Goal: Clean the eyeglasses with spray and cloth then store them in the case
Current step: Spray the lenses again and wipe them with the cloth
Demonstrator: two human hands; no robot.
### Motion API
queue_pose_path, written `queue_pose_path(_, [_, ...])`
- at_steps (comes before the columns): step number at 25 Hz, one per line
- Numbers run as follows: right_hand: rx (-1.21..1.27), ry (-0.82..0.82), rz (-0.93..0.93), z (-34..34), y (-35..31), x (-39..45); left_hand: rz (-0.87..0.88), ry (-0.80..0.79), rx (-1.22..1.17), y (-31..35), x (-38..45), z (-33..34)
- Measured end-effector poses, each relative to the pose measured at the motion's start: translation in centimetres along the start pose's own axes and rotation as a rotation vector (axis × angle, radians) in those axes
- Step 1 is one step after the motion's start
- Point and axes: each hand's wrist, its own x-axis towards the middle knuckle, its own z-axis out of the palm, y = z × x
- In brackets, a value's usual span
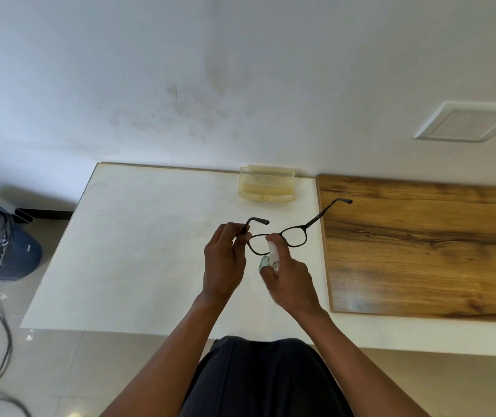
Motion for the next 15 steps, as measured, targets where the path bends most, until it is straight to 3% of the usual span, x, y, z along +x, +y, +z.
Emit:
queue_pose_path(7, [0.002,0.005,-0.019,-0.2,0.1,-0.1,-0.006,0.016,-0.006,0.0,0.2,0.1])
queue_pose_path(15, [0.027,0.158,0.053,-2.3,2.1,0.3,0.011,0.02,-0.017,-0.1,0.3,-0.1])
